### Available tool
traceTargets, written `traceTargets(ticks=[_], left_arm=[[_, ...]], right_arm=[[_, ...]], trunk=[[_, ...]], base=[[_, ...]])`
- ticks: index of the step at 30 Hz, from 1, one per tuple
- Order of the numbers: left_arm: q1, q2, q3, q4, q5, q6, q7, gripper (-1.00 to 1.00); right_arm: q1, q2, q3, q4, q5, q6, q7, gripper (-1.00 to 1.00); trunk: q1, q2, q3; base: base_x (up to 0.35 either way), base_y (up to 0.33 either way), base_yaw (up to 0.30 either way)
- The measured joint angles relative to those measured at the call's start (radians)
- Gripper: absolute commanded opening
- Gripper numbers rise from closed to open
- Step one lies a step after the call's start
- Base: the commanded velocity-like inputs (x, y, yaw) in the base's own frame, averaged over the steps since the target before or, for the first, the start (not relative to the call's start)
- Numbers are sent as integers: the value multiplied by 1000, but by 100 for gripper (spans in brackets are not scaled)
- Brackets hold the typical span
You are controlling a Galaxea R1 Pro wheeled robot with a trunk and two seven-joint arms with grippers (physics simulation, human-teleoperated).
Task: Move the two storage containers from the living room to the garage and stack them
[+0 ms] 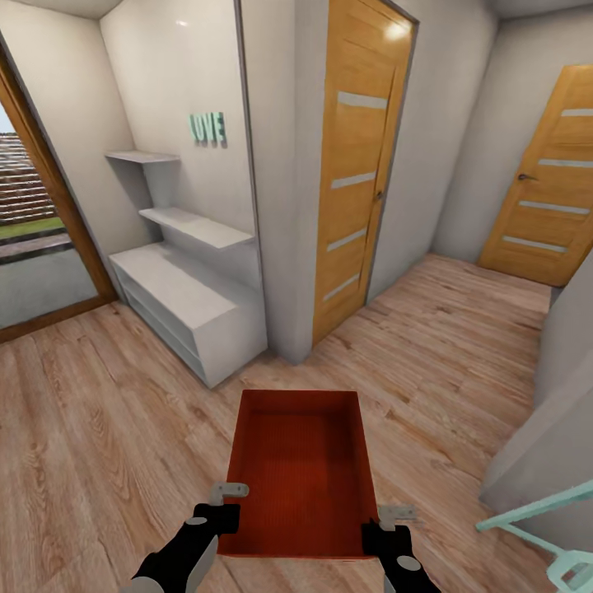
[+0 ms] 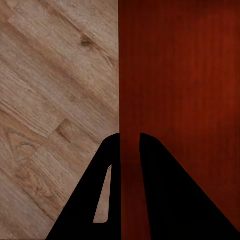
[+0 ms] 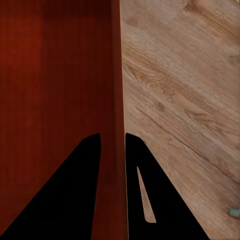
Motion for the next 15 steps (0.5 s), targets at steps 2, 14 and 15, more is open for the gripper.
traceTargets(ticks=[2,14,15], left_arm=[[0,0,0,0,0,0,0,-100],[0,0,0,0,0,-1,0,-100],[0,0,0,0,0,-1,0,-100]], right_arm=[[0,0,0,0,0,0,0,-100],[0,0,0,0,0,-1,0,-100],[0,0,1,0,-1,0,0,-100]], trunk=[[0,0,0],[0,0,0],[0,0,0]], base=[[336,0,0],[324,0,-15],[216,0,-131]])
